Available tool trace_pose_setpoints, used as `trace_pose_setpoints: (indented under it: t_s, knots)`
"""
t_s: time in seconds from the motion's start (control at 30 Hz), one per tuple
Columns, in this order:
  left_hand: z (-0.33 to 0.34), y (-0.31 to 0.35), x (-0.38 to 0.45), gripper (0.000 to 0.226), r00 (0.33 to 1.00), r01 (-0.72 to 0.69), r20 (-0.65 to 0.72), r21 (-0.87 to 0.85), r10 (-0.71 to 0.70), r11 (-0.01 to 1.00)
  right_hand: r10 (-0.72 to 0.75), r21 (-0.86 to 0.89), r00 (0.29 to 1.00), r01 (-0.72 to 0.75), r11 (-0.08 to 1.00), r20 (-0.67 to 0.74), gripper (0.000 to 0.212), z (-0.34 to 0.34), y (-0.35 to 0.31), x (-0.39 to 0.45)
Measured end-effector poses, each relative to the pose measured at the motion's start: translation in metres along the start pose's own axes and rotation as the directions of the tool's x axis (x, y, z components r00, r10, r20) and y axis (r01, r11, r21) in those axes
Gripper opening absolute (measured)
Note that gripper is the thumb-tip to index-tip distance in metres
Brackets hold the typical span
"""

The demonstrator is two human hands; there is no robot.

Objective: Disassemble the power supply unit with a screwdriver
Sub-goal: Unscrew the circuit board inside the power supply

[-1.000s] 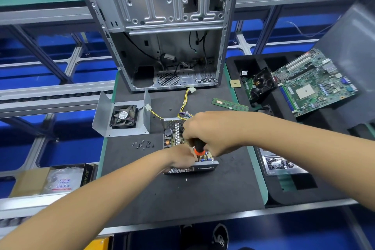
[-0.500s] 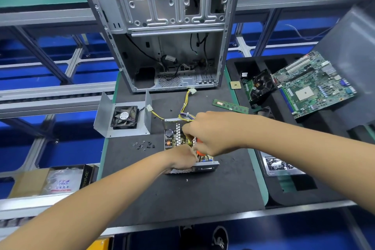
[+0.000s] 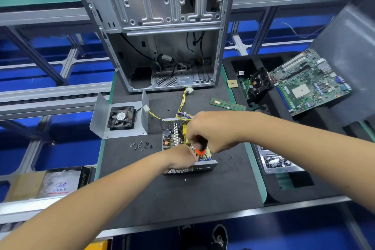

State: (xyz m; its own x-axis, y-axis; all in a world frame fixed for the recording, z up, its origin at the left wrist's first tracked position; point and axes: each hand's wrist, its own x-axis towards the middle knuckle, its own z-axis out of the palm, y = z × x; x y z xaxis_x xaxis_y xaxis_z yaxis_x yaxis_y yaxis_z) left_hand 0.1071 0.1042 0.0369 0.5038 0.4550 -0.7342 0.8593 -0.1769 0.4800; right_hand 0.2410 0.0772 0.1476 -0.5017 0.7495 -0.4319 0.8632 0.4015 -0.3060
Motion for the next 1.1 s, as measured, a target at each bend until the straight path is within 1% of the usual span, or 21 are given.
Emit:
trace_pose_setpoints:
  t_s: [0.03,0.1,0.17,0.27,0.33,0.4,0.43,0.53,0.6,0.67,0.73,0.8,0.87,1.0,1.07,1.1]
  knots:
    - [-0.001,0.0,-0.001,0.022,1.0,-0.001,0.0,0.018,0.001,1.0,0.009,0.013,1.0,-0.009,1.0,0.002,0.019,0.0,0.0,-0.002]
    - [-0.001,0.004,-0.001,0.021,0.999,-0.023,0.038,0.021,0.022,1.0,0.025,0.052,1.0,-0.025,0.998,0.006,0.021,-0.001,0.0,-0.005]
    - [-0.002,0.006,-0.002,0.027,0.996,-0.056,0.074,0.075,0.05,0.996,0.042,0.08,0.999,-0.042,0.996,0.01,0.023,-0.002,0.001,-0.007]
    - [-0.005,0.007,-0.003,0.028,0.99,-0.109,0.103,0.137,0.095,0.985,0.043,0.086,0.999,-0.044,0.995,0.005,0.023,-0.003,0.001,-0.009]
    - [-0.005,0.006,-0.003,0.024,0.987,-0.131,0.104,0.109,0.12,0.985,0.044,0.081,0.999,-0.044,0.996,-0.002,0.017,-0.005,0.001,-0.008]
    - [-0.005,0.005,-0.002,0.018,0.991,-0.112,0.074,0.024,0.11,0.993,0.056,0.071,0.998,-0.054,0.996,-0.026,0.01,-0.007,0.002,-0.009]
    - [-0.005,0.005,-0.001,0.018,0.993,-0.101,0.063,0.007,0.101,0.995,0.063,0.067,0.997,-0.06,0.996,-0.038,0.01,-0.009,0.003,-0.009]
    - [-0.009,0.002,0.0,0.032,0.994,-0.088,0.068,-0.004,0.088,0.996,0.091,0.091,0.991,-0.083,0.992,-0.095,0.012,-0.017,0.006,-0.009]
    - [-0.01,-0.001,0.001,0.029,0.989,-0.123,0.084,-0.023,0.125,0.992,0.108,0.113,0.986,-0.094,0.989,-0.125,0.013,-0.021,0.01,-0.011]
    - [-0.01,-0.003,0.001,0.02,0.981,-0.159,0.104,-0.041,0.163,0.986,0.123,0.111,0.984,-0.108,0.988,-0.132,0.013,-0.022,0.014,-0.013]
    - [-0.006,-0.005,0.004,0.016,0.981,-0.167,0.086,-0.06,0.172,0.984,0.13,0.102,0.985,-0.118,0.988,-0.117,0.014,-0.02,0.018,-0.014]
    - [-0.004,-0.004,0.006,0.023,0.982,-0.174,0.053,-0.076,0.179,0.982,0.125,0.098,0.987,-0.115,0.989,-0.102,0.014,-0.017,0.02,-0.013]
    - [-0.007,-0.006,0.006,0.026,0.98,-0.189,0.045,-0.057,0.192,0.98,0.117,0.11,0.988,-0.105,0.988,-0.105,0.012,-0.017,0.021,-0.012]
    - [-0.028,-0.009,0.001,0.015,0.964,-0.266,0.026,0.027,0.265,0.964,0.139,0.162,0.978,-0.114,0.98,-0.156,0.01,-0.027,0.027,-0.015]
    - [-0.042,-0.007,0.0,0.009,0.951,-0.31,-0.029,-0.04,0.309,0.95,0.174,0.179,0.967,-0.141,0.974,-0.186,0.008,-0.037,0.033,-0.018]
    - [-0.049,-0.005,-0.001,0.01,0.946,-0.322,-0.071,-0.081,0.317,0.943,0.196,0.195,0.96,-0.157,0.968,-0.202,0.008,-0.043,0.037,-0.019]
